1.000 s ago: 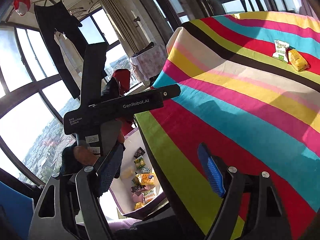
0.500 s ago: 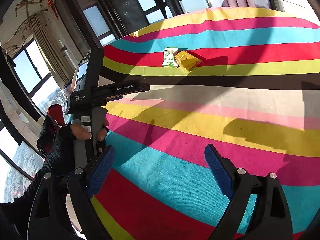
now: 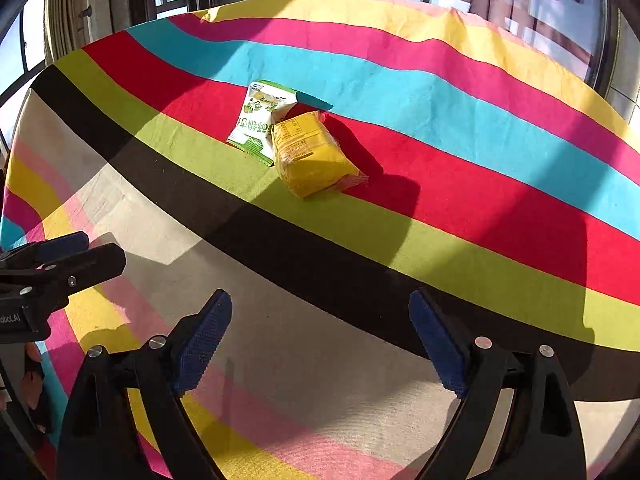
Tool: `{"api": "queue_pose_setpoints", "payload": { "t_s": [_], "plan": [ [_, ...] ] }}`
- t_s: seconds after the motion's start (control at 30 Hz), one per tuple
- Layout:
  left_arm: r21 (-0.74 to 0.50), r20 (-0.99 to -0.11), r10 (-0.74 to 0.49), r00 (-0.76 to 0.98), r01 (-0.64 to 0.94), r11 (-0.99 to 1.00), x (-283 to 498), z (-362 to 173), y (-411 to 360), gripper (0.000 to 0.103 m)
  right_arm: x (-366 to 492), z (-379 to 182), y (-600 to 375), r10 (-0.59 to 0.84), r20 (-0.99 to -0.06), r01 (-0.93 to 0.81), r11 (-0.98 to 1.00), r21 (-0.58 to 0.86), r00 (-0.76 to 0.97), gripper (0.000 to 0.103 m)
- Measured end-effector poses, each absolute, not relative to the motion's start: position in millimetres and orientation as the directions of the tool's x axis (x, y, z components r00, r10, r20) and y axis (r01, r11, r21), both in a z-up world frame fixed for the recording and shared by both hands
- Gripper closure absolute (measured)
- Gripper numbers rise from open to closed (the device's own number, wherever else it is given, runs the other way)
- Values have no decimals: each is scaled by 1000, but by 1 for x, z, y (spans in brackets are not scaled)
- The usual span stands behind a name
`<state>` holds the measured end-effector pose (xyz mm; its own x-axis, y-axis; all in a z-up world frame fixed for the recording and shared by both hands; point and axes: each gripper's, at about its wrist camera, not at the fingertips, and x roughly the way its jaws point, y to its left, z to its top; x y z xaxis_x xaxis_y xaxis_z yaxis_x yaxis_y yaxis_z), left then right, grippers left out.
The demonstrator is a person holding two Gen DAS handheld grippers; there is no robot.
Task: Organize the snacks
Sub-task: 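Grasp the yellow bread pack with the right tool while the left tool grasps the green-white bag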
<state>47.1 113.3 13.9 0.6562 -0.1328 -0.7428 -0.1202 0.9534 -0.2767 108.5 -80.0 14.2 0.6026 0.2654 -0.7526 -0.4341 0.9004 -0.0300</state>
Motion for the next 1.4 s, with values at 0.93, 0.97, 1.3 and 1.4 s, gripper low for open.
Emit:
{"api": "queue_pose_setpoints", "payload": {
  "t_s": [0.93, 0.97, 1.3, 1.4],
  "plan": [
    [-267, -746, -127, 654, -119, 956, 49, 12, 111, 2, 23, 16, -171, 330, -745, -394, 914, 98, 580, 55],
    [-264, -747, -125, 653, -119, 957, 49, 12, 110, 2, 20, 18, -175, 328, -735, -391, 916, 94, 593, 55],
    [-347, -799, -128, 588, -277, 896, 69, 17, 118, 2, 22, 17, -170, 374, -717, -392, 907, 151, 588, 54],
    [-573, -755, -298, 583, -367, 733, 98, 16, 120, 2, 19, 18, -171, 376, -708, -387, 909, 157, 598, 54]
  ]
}}
